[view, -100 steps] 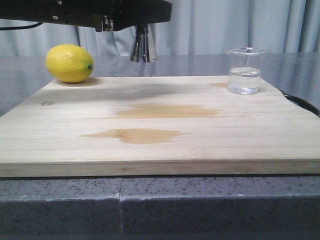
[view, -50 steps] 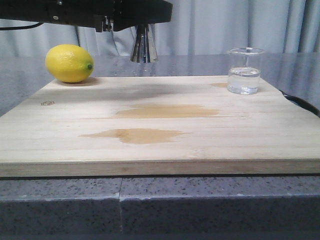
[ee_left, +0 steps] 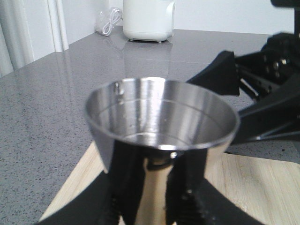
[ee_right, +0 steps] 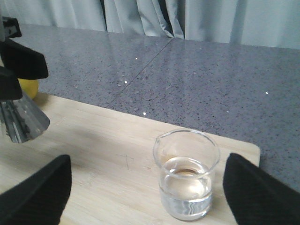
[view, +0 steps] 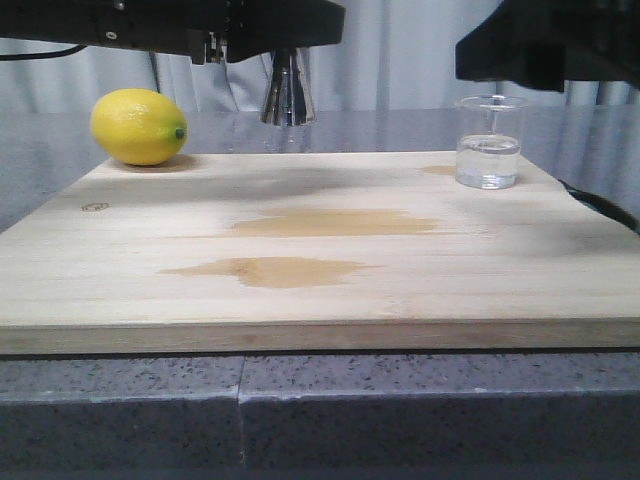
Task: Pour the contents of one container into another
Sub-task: 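Reach the right gripper to the glass beaker and grasp it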
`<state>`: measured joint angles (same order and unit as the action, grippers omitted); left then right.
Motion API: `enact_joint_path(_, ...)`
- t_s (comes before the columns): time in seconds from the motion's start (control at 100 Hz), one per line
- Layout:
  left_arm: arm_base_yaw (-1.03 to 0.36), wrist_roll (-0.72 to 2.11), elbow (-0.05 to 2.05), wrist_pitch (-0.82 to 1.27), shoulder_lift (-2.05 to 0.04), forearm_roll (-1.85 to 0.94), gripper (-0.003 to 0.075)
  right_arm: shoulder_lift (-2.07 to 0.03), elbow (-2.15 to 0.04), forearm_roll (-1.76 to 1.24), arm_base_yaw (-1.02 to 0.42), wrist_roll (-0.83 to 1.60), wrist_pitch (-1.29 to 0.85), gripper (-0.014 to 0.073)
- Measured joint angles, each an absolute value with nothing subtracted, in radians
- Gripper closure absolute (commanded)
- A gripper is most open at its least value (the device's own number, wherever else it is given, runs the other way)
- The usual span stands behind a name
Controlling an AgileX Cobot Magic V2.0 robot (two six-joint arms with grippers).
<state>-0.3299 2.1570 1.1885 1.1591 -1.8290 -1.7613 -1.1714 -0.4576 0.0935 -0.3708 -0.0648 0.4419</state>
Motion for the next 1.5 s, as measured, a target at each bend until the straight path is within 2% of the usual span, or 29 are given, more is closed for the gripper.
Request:
enact_joint_path(0.39,-0.330,2.157,1.189,1.159,-1.829,-1.761,0.0521,-1.357,-0.426,0.084,-0.362,-0.065,0.716,0.0019)
enact_joint_path(1.32,-0.332,2.157,1.189,1.159,-1.829,-1.761,0.0521,-1.598,-0.426,0.053,-0.325,0.046,0.985,0.0020)
enact_joint_path(1.42,-0.332,2.157,1.189,1.159,-1.829,-1.761,0.0521,-1.598,-0.426,0.042,-0.325,0.047,0.989,0.0038)
enact_joint_path(1.5,-0.332,2.157,1.189,1.159,-1.829,-1.761,0.0521,-1.598,-0.426,0.041,-0.325,0.047,0.994,0.0084)
